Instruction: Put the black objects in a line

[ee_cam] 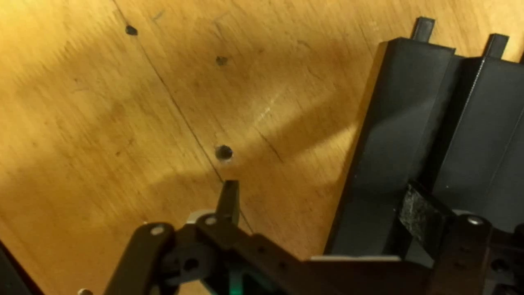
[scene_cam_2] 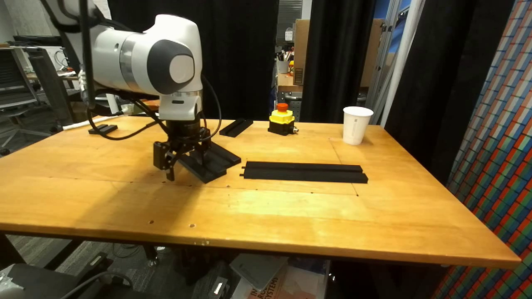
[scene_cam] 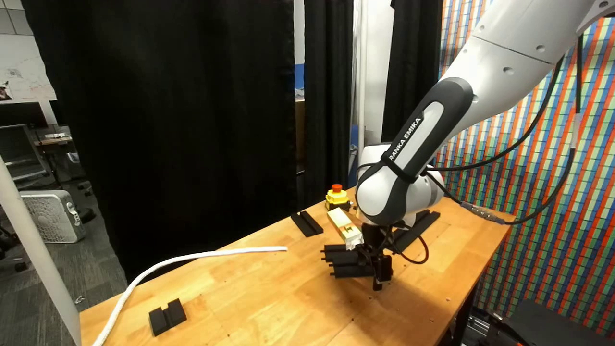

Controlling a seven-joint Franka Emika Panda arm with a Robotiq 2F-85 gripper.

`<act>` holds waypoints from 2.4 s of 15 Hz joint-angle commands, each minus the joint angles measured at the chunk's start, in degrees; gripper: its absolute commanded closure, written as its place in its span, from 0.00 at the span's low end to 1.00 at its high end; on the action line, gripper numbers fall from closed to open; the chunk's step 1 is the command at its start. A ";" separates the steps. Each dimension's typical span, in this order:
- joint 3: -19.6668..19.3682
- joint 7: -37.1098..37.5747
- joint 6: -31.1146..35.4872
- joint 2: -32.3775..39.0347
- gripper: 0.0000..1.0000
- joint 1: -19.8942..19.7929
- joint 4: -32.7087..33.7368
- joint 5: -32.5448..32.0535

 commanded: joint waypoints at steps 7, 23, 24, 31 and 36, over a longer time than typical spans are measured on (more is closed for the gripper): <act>3.56 -0.12 -0.29 4.20 0.00 1.55 5.58 5.49; 5.21 6.57 -2.53 8.31 0.00 9.65 15.84 6.02; 4.71 7.24 -3.34 7.64 0.00 9.81 15.98 4.72; 3.11 9.53 -10.39 1.75 0.00 9.24 17.16 -3.77; 0.29 13.17 -11.05 -0.48 0.00 7.06 16.21 -14.17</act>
